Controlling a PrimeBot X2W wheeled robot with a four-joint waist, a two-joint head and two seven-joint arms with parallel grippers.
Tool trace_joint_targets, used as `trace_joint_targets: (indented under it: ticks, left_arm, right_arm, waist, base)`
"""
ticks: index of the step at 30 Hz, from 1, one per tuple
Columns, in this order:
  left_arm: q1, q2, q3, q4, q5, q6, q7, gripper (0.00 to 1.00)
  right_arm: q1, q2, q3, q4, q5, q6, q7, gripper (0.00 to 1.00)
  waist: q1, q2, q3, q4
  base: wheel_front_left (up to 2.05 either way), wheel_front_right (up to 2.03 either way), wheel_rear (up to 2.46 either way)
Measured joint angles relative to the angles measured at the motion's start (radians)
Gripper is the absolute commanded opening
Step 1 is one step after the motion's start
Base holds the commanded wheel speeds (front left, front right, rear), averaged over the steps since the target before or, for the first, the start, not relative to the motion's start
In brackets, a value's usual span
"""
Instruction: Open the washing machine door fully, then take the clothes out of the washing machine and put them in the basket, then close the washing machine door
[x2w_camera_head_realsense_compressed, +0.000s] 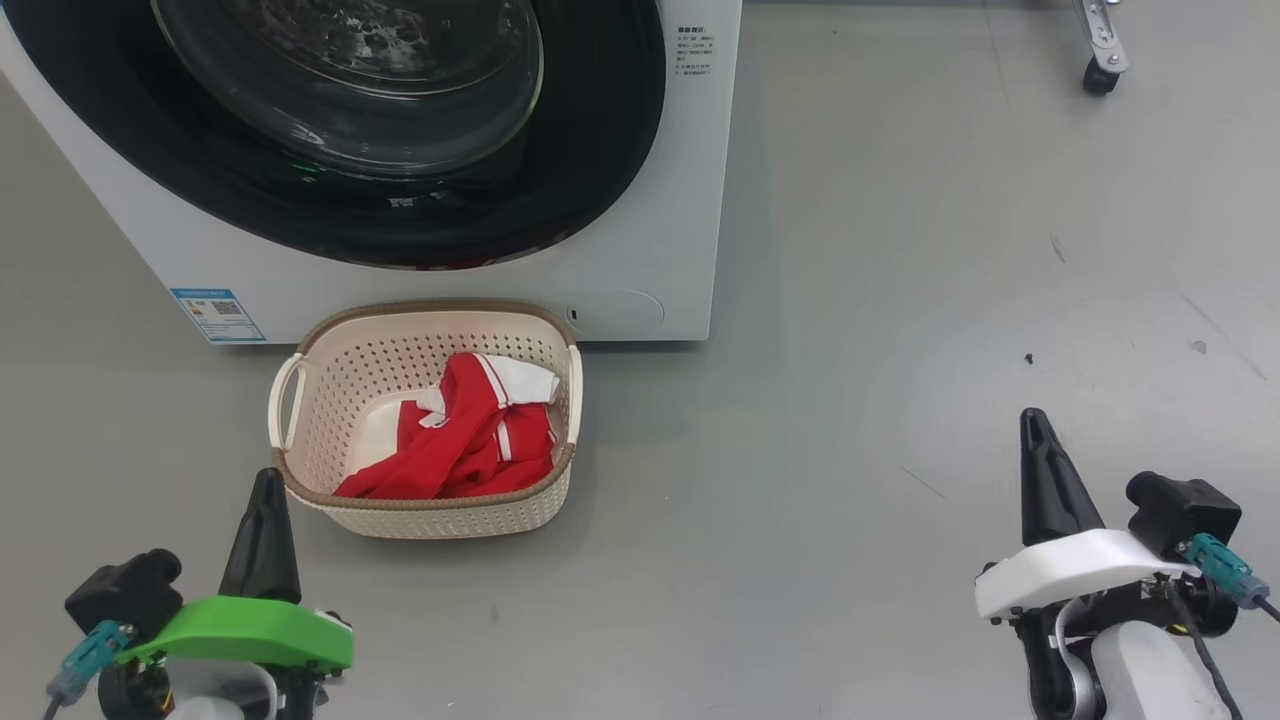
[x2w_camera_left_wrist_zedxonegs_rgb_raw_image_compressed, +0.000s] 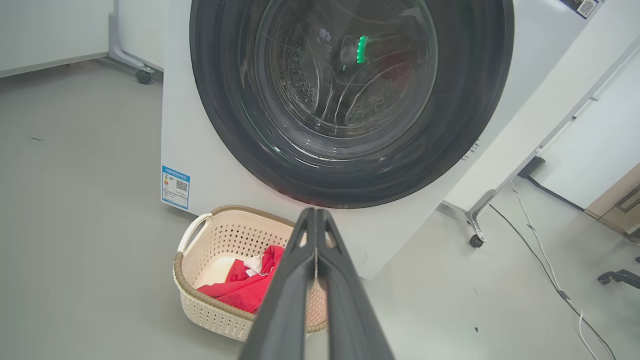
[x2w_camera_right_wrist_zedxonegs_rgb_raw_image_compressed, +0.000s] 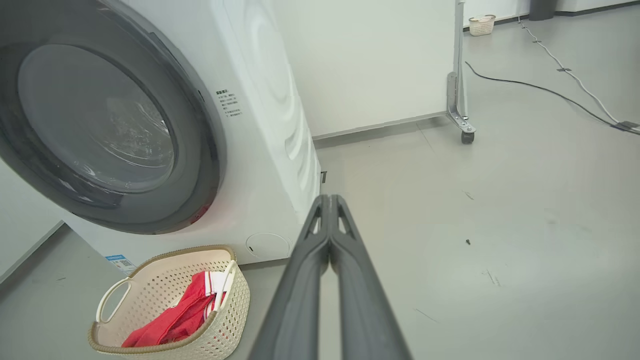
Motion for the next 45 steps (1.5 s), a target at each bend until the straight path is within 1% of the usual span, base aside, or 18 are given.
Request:
trace_joint_targets:
  ticks: [5,8,10,22,24,45]
  left_arm:
    - [0.0,0.0,0.005,-0.001,-0.052,0.0,0.021,0.0]
    - [0.0,0.0,0.009,-0.001,-0.088,0.0,0.031,0.0]
    - [0.0,0.0,0.012,-0.002,-0.108,0.0,0.038,0.0]
    - [0.001,0.0,0.029,-0.009,-0.239,0.0,0.083,0.0]
    - [0.001,0.0,0.031,-0.011,-0.259,0.0,0.092,0.0]
    - [0.003,0.0,0.057,-0.02,-0.493,0.0,0.164,0.0]
  right_arm:
    - [0.0,0.0,-0.009,0.001,0.093,0.001,0.022,0.0]
    - [0.0,0.001,-0.015,0.001,0.126,0.002,0.032,0.0]
    - [0.0,0.002,-0.02,0.002,0.154,0.009,0.036,0.0]
    - [0.0,0.003,-0.049,0.003,0.305,0.011,0.087,0.0]
    - [0.0,0.004,-0.055,0.003,0.334,0.019,0.091,0.0]
    - [0.0,0.005,-0.106,0.005,0.609,0.031,0.167,0.0]
  waist:
    - [0.0,0.0,-0.006,0.001]
    - [0.0,0.0,-0.009,0.001]
    - [0.0,0.0,-0.012,0.002]
    - [0.0,0.0,-0.026,0.003]
    - [0.0,0.0,-0.028,0.003]
    - [0.0,0.0,-0.052,0.007]
  base:
    - [0.0,0.0,0.0]
    - [0.0,0.0,0.0]
    - [0.0,0.0,0.0]
    - [0.0,0.0,0.0]
    - [0.0,0.0,0.0]
    - [0.0,0.0,0.0]
